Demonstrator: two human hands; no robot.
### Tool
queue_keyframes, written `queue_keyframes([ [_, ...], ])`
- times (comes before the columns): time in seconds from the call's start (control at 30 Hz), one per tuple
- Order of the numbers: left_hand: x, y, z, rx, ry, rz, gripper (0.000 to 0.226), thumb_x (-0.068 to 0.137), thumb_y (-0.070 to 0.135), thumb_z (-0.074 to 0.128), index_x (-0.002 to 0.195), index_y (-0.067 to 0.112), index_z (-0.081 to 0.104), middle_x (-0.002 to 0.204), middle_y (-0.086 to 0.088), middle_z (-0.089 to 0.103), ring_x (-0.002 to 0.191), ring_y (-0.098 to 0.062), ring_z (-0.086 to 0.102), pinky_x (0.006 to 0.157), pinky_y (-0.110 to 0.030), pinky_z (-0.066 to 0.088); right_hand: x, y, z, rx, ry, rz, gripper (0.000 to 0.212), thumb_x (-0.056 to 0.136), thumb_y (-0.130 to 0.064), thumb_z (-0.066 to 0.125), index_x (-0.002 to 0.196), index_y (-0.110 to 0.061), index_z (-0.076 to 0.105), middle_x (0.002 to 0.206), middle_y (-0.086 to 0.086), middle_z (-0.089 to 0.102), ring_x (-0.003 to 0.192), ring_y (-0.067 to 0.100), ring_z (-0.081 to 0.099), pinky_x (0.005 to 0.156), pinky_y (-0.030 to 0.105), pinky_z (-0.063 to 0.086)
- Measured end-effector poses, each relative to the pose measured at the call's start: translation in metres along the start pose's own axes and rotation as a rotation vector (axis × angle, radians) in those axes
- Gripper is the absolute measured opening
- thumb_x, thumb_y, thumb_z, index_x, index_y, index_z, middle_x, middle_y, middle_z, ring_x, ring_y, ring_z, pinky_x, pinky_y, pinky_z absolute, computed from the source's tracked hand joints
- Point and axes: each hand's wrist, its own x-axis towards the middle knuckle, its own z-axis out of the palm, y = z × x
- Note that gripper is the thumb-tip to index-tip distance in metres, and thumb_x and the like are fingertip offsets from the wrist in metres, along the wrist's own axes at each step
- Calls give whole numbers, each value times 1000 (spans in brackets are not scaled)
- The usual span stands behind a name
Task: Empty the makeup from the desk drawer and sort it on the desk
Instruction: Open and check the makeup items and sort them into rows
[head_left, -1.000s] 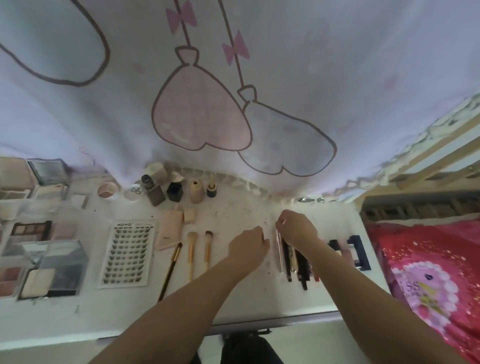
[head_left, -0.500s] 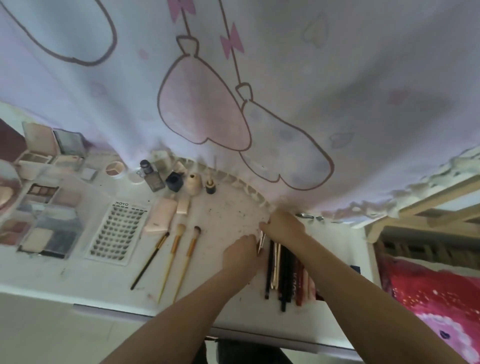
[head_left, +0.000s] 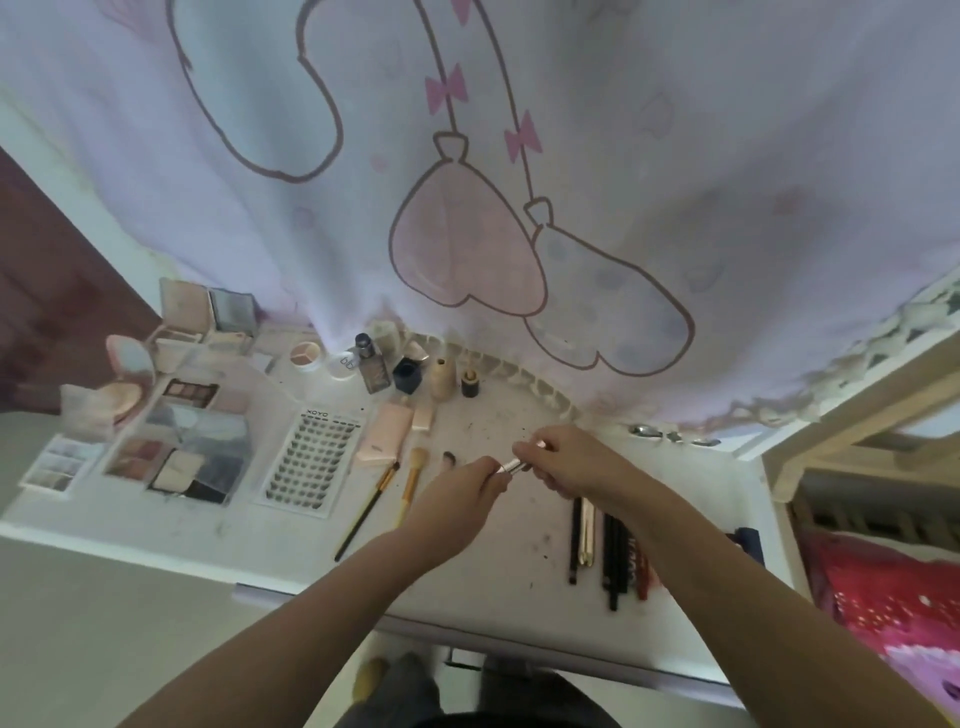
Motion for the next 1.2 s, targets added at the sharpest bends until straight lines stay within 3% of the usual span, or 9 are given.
queue_keyframes([
  [0.1,-10,-5,-12,4,23,41,24,101,29,36,97,14,54,75,3,52,72,-21,51,62,-33,34,-12,-9,2,53,-55,-49,10,95,-21,52,93,-13,56,75,1,58,63,9,52,49,19,41],
  [0.27,-20,-14,-23,79,6,110,22,100,34,38,94,18,52,74,6,51,67,-15,47,59,-30,33,-23,-18,9,-97,-76,47,37,99,-43,40,94,-12,61,71,-2,63,58,10,54,52,19,41],
  [0.4,-23,-19,-26,86,-48,102,25,99,36,38,99,17,55,78,1,55,70,-18,53,62,-33,39,-25,-14,14,-121,-98,-9,10,96,-22,48,100,-16,55,87,0,60,74,9,57,56,18,46],
  [0.47,-22,-20,-29,97,-62,108,25,99,36,37,99,17,55,80,2,56,71,-17,52,63,-32,39,-26,-15,14,-22,-112,-3,14,95,-25,51,107,-19,54,98,0,63,85,10,63,59,17,50],
  [0.6,-18,-19,-36,204,-68,180,27,99,38,37,105,19,56,82,2,58,70,-16,52,60,-31,39,-25,-18,16,-71,-76,63,35,100,-39,40,95,-12,62,73,-2,63,56,6,54,51,16,42],
  [0.7,-15,-20,-40,215,-87,203,27,99,38,37,106,19,56,74,7,51,62,-10,44,52,-24,31,-26,-19,10,-62,-84,34,23,98,-28,47,85,-13,60,70,-3,58,55,5,48,49,16,39],
  [0.83,-9,-16,-47,22,-236,166,28,100,35,38,100,18,61,68,9,47,54,-3,39,51,-19,31,-29,-20,0,-101,-116,-12,4,93,-21,56,94,-18,59,82,-5,64,72,4,56,58,17,45],
  [0.97,-6,-23,-70,-530,-656,-71,30,101,34,39,91,15,59,61,6,36,47,-6,28,43,-17,22,-29,-20,-5,-131,-154,-30,5,90,-15,60,93,-17,56,91,-2,63,75,3,59,61,17,49],
  [1.2,8,-30,-85,-376,-631,-20,28,99,35,42,87,19,63,60,8,39,49,-6,31,46,-17,26,-30,-19,-20,-214,-191,-24,17,95,-15,53,108,-21,61,91,-6,65,77,4,61,66,18,52],
])
